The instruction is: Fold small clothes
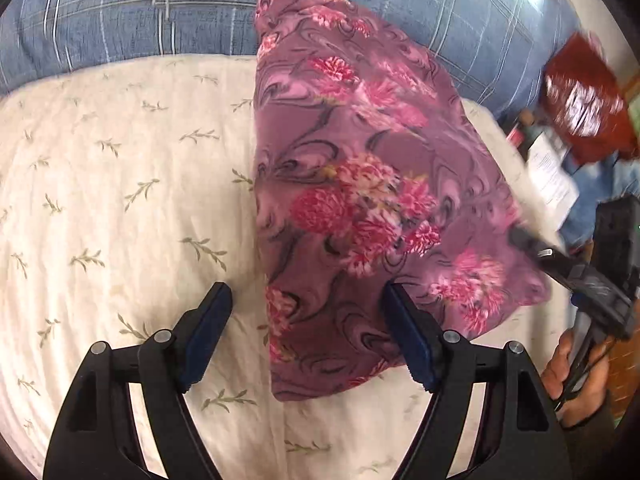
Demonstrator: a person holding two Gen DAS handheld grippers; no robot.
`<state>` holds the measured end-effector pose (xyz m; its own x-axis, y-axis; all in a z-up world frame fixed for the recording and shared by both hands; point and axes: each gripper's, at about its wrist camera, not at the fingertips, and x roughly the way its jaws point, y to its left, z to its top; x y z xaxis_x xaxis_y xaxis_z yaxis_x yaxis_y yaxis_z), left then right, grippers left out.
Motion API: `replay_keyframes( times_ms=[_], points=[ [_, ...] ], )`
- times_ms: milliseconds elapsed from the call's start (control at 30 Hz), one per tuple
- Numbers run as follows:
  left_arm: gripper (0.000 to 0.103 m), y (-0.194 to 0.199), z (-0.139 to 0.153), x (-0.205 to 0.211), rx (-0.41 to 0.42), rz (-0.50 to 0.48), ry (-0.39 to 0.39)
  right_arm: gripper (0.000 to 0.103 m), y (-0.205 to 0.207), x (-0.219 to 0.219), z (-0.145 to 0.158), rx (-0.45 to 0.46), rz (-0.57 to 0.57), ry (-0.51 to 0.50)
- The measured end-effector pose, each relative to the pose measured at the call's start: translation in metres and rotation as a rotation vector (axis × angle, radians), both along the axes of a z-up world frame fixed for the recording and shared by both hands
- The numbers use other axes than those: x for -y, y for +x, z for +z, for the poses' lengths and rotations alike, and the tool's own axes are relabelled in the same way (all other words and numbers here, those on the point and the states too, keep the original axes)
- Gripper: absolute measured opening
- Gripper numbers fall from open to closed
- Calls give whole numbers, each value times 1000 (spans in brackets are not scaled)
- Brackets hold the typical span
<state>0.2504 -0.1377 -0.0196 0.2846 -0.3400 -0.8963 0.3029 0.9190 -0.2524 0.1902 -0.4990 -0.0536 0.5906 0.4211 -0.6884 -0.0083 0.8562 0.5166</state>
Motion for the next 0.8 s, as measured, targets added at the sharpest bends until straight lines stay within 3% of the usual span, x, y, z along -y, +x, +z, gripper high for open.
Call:
replay_keyframes(
  times_ms=[33,167,333,500,633,733,800],
  points=[
    [78,-3,3,7,11,-10,40,10,0,2,-12,-5,11,17],
    [78,-11,16,14,24,4,21,19,-12,7,-2,10,-40,63],
    [78,-12,41,21,160,37,79,20,-20,2,33,121,-65,36],
    [78,9,49,23,201,53,108,20,9,-19,57,176,-29,11],
    [78,23,43,7,196,66,124,20,38,-25,45,152,-29,-5],
    [78,37,33,6,177,65,136,21,52,-22,10,55,-15,-53],
    [78,45,29,6,164,53,131,20,48,-15,2,90,-28,8]
  ],
)
